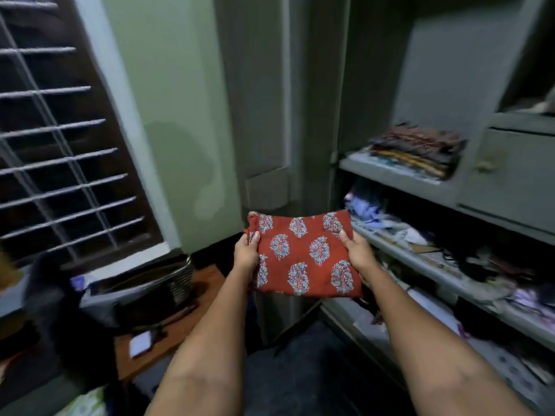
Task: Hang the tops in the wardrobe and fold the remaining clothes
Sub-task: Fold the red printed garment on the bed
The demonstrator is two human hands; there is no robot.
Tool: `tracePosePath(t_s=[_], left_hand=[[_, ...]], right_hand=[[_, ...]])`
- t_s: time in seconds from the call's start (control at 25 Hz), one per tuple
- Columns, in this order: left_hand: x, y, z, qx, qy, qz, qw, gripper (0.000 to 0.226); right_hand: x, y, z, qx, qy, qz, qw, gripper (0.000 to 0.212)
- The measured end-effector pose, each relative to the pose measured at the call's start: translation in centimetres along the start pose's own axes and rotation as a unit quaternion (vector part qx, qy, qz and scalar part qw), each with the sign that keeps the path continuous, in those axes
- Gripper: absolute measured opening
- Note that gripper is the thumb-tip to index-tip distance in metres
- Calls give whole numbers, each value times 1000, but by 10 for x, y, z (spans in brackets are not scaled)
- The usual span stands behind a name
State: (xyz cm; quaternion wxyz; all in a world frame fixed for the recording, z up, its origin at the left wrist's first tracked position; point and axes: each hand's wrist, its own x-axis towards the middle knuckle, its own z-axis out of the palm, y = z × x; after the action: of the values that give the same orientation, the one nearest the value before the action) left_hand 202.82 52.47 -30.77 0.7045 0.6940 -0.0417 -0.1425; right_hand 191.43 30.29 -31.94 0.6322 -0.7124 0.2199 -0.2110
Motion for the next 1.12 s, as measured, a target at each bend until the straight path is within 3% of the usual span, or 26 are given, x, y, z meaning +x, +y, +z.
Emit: tracePosePath(t_s=[0.12,0.32,0.52,0.76,0.92,0.96,1.0,1.08,1.12], left_hand=[[81,39,76,-1,-123,5,992,23],[187,106,196,7,-257,26,966,27],[270,162,303,22,-340,41,939,24],[371,230,449,11,-379,66,923,26],[412,234,525,30,-408,48,911,24],[419,229,537,87,-399,55,911,26],[426,222,547,197,-359,98,907,29],[432,217,566,408,-195,246,857,34],[425,220,576,423,-152,336,828,36]], right_hand=[[55,-22,-45,15,112,10,994,23],[136,-67,-110,31,249,10,968,31],[225,-103,-167,37,308,-13,951,29],[365,-141,-254,52,355,-28,933,20],[424,-135,-305,-20,405,28,914,31],[433,-129,-314,-107,422,77,897,38],[440,-123,-323,-234,440,138,856,40],[454,-129,-326,-453,472,209,727,33],[466,-137,-324,-490,476,200,703,32]])
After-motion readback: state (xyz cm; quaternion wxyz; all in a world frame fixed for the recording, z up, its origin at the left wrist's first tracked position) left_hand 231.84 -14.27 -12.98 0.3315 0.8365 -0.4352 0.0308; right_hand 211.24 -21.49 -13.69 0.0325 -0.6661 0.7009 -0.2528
